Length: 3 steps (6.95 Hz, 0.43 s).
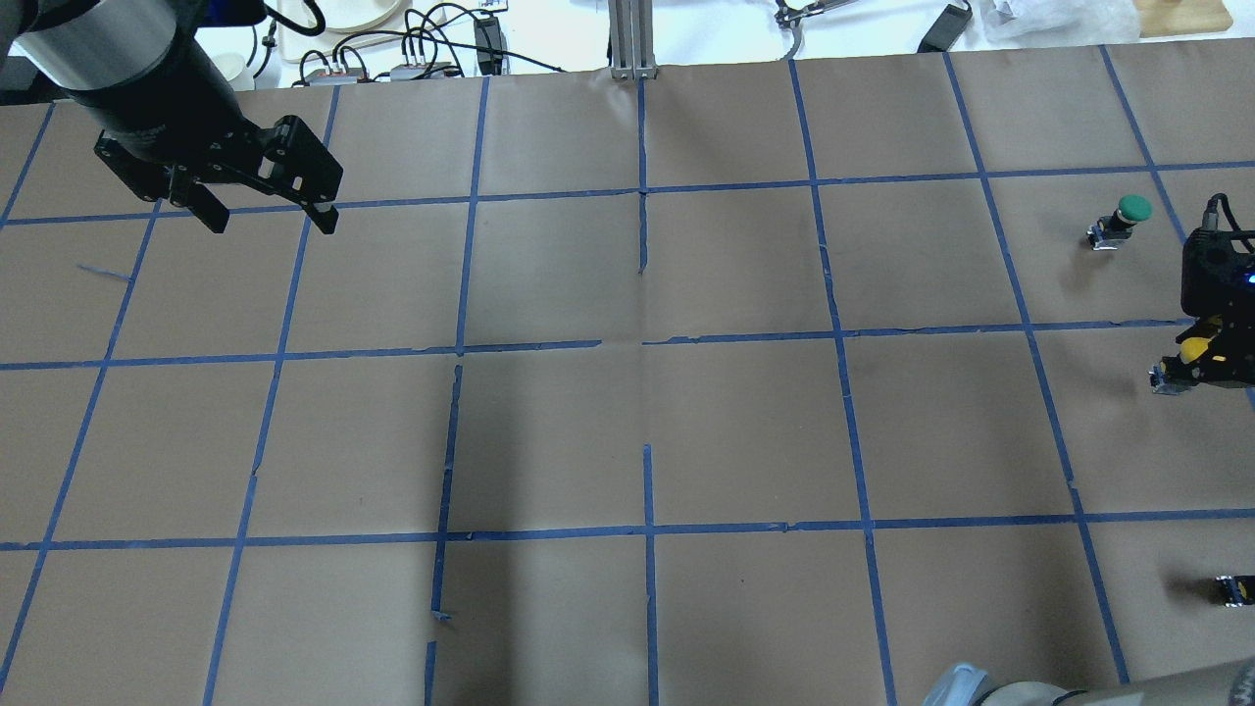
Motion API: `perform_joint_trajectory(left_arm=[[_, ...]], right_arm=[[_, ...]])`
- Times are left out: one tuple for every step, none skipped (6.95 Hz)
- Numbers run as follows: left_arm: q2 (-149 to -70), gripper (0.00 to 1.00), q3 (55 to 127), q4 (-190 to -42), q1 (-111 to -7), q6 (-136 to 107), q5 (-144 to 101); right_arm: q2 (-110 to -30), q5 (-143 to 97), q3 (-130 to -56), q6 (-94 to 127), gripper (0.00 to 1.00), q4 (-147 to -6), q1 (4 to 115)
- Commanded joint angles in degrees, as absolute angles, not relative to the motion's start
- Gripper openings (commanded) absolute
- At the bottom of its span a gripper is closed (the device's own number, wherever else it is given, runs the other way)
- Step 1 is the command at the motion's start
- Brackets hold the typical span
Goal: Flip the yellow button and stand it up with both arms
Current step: 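Lower the button base-down onto the table with the right gripper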
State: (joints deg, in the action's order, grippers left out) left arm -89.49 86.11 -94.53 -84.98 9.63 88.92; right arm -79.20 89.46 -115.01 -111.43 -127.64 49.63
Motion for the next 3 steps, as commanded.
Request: perform_joint_trajectory(left_arm=[[-89.12, 1.00, 86.22, -96.05, -84.99, 9.67, 88.95], [-89.30, 1.00, 86.05, -96.41, -84.99, 9.67, 88.95], [-89.30, 1.00, 86.04, -96.42, -84.99, 9.93, 89.12]], right_arm=[[-78.75, 87.02, -115.05, -116.87, 0.23, -128.06, 48.78], [-78.58, 87.19, -115.05, -117.33, 0.24, -128.06, 48.34], [-78.40, 87.27, -115.05, -117.86, 0.25, -127.97, 48.08]])
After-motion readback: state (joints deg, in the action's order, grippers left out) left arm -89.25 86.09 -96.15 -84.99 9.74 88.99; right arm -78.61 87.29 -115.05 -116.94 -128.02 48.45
